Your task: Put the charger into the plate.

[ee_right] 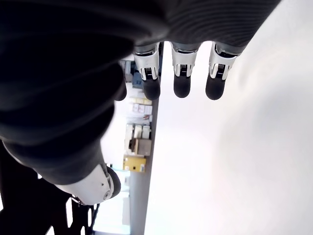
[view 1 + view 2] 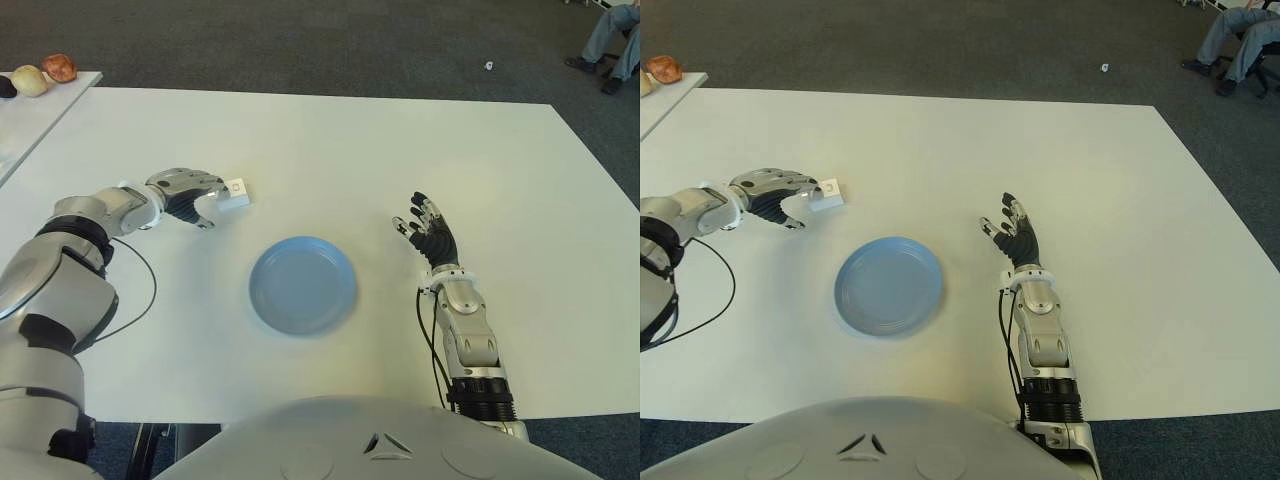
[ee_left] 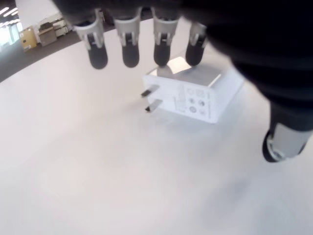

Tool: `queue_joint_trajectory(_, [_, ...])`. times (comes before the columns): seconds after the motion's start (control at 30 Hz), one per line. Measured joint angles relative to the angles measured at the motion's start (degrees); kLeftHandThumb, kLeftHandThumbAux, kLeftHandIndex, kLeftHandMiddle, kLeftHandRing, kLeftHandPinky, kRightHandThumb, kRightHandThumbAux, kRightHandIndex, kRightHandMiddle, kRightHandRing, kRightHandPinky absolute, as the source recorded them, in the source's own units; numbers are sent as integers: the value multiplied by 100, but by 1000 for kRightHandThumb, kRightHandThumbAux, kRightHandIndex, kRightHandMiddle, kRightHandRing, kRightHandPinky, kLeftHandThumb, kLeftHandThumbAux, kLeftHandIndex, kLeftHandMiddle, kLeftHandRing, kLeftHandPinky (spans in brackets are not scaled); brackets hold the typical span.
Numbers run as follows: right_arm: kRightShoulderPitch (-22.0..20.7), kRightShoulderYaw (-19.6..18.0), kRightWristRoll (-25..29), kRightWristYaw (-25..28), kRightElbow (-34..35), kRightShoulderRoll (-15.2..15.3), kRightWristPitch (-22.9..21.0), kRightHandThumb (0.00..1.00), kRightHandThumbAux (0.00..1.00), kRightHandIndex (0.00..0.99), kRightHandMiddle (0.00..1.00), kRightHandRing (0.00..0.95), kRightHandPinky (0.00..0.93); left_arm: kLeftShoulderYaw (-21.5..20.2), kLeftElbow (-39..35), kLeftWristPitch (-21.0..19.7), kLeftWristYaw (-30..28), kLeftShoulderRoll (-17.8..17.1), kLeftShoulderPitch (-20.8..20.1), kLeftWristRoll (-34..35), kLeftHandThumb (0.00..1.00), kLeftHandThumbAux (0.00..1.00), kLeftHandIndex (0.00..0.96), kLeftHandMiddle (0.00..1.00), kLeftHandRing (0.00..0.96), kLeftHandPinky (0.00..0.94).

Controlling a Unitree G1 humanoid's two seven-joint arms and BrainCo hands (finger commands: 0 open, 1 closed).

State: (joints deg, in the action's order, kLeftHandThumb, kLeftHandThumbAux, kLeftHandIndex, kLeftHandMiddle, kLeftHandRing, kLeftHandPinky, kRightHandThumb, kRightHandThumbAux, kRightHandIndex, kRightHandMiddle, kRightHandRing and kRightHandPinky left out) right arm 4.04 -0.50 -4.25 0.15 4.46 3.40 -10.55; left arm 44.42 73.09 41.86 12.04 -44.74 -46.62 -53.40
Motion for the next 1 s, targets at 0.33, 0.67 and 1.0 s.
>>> queue_joint_trajectory(0.33, [-37,-63,28,58,-16,9,-58,0,742,0,24,16,51,56,-671,624,226,-703,50,-249,0,472,0,13,0,0])
queue_joint_trajectory(0.67, [-119,-73,55,102,-115,1,-58,0,735,0,22,14,45,-41,-1141,889,271,-947,127,-293,0,469,0,0,0,2])
queue_joint_trajectory(1.0, [-179,-73,58,136,-184,-5,-53,0,761,0,25,20,57,-256,-1239,1021,298,-960,294,-277,0,487,0,13,1,17])
